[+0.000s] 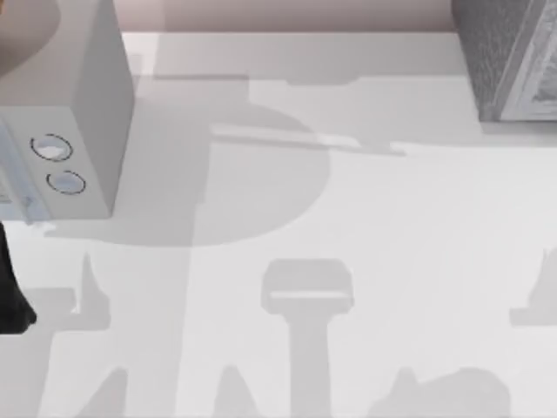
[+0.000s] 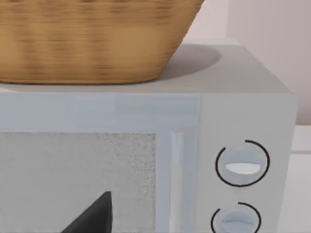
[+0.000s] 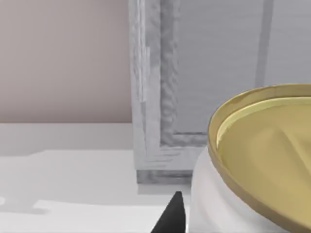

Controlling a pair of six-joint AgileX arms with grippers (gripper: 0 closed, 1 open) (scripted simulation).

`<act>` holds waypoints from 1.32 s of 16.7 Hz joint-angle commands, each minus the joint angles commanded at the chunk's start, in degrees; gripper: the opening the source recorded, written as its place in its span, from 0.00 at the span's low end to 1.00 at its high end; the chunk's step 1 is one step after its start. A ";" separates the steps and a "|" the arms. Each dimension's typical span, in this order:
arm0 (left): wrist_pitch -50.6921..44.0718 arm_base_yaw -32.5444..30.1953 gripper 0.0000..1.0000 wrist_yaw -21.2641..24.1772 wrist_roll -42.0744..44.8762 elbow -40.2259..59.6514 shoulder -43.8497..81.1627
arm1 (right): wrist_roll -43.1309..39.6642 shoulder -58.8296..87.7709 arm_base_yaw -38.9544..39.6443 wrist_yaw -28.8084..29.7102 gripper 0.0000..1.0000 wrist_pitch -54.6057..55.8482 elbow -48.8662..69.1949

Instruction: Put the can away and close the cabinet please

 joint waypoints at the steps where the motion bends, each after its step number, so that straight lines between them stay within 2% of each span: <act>1: 0.00 0.00 1.00 0.00 0.00 0.00 0.00 | 0.09 2.31 0.35 0.32 0.00 -0.75 2.45; 5: 0.00 0.00 1.00 0.00 0.00 0.00 0.00 | 0.38 15.44 2.09 2.30 0.00 -5.09 18.15; 16: 0.00 0.00 1.00 0.00 0.00 0.00 0.00 | 0.72 59.93 7.92 8.94 0.00 -19.33 79.16; 19: 0.00 0.00 1.00 0.00 0.00 0.00 0.00 | 0.73 67.81 9.11 10.04 0.00 -21.69 90.08; 22: 0.00 0.00 1.00 0.00 0.00 0.00 0.00 | 0.70 71.83 9.75 10.63 0.00 -22.89 95.57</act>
